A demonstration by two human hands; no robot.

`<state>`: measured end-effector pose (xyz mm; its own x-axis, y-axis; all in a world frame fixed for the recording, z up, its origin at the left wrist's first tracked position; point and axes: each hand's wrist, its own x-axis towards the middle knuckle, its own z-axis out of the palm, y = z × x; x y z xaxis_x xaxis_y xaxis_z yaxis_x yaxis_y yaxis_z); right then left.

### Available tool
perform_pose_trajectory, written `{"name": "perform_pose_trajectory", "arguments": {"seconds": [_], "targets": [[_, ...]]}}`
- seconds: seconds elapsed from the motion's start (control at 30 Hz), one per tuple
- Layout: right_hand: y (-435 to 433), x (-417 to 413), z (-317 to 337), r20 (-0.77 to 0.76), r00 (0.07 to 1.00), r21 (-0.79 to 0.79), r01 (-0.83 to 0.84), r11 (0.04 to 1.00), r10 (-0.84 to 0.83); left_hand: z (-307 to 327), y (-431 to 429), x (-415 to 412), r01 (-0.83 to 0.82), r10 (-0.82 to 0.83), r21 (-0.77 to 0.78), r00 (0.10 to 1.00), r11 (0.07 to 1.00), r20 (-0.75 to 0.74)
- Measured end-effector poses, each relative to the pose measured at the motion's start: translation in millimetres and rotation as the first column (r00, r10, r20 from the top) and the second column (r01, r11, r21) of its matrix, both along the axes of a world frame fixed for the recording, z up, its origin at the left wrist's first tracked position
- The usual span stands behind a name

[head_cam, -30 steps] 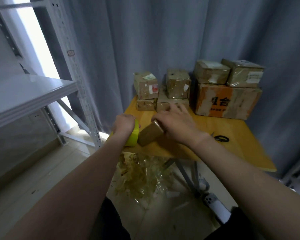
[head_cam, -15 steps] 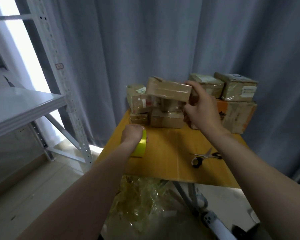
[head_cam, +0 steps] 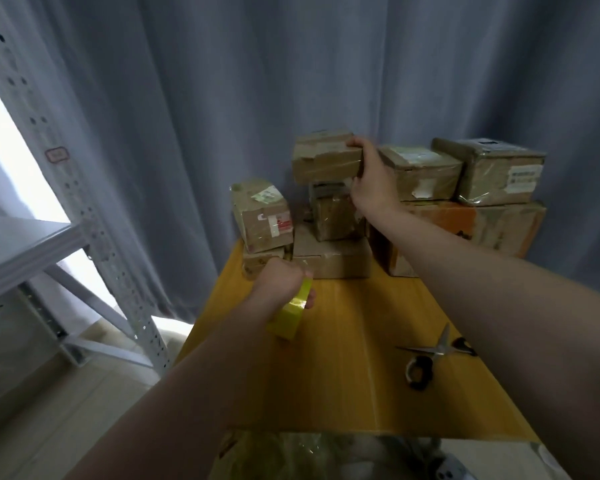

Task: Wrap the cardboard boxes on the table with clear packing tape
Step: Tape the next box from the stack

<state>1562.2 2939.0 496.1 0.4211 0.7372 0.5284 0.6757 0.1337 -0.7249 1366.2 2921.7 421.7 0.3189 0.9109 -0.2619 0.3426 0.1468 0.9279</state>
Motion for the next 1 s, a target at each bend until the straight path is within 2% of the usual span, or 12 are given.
{"name": "perform_pose_trajectory", "arguments": {"seconds": [0.07, 0.13, 0.27, 0.4, 0.57, 0.63, 0.73, 0.87, 0.93, 1.0], "targets": [[4, 6, -3, 0.047, 0.999, -0.164, 0.004, 0.986, 0.004, -4, 6, -3, -0.029, 0.029, -0.014, 0.999, 0.999, 0.029], [1, 6, -6, -0.01, 1.0, -0.285, -0.01, 0.958, 0.008, -11, 12, -10, -0.076, 0.078, -0.028, 0.994, 0.997, 0.077], [-21, 5, -9, -0.15, 0.989, -0.363, -0.062, 0.93, 0.008, -18, 16, -17, -0.151, 0.163, -0.08, 0.974, 0.985, 0.159], [-55, 18, -9, -0.116, 0.992, -0.333, -0.083, 0.939, 0.047, -21, 8, -14, -0.265, 0.267, -0.033, 0.947, 0.964, 0.178], [-96, 47, -2, 0.151, 0.984, -0.314, 0.135, 0.94, -0.091, -22, -8, -7, -0.341, 0.335, 0.048, 0.937, 0.939, 0.098], [-110, 58, 2, 0.204, 0.973, -0.304, 0.172, 0.937, -0.112, -19, -19, 3, -0.328, 0.322, 0.081, 0.943, 0.941, 0.08], [-124, 71, 9, 0.256, 0.959, -0.292, 0.193, 0.937, -0.118, -17, -36, 28, -0.257, 0.253, 0.015, 0.958, 0.966, 0.138], [-130, 86, 17, 0.29, 0.95, -0.258, 0.197, 0.946, -0.119, -18, -48, 67, -0.167, 0.159, 0.052, 0.979, 0.985, 0.129], [-126, 90, 19, 0.349, 0.927, -0.213, 0.218, 0.952, -0.134, -17, -50, 83, -0.127, 0.119, 0.051, 0.983, 0.991, 0.141], [-117, 95, 22, 0.385, 0.903, -0.126, 0.255, 0.959, -0.19, -16, -49, 95, -0.111, 0.104, 0.079, 0.99, 0.991, 0.092]]}}
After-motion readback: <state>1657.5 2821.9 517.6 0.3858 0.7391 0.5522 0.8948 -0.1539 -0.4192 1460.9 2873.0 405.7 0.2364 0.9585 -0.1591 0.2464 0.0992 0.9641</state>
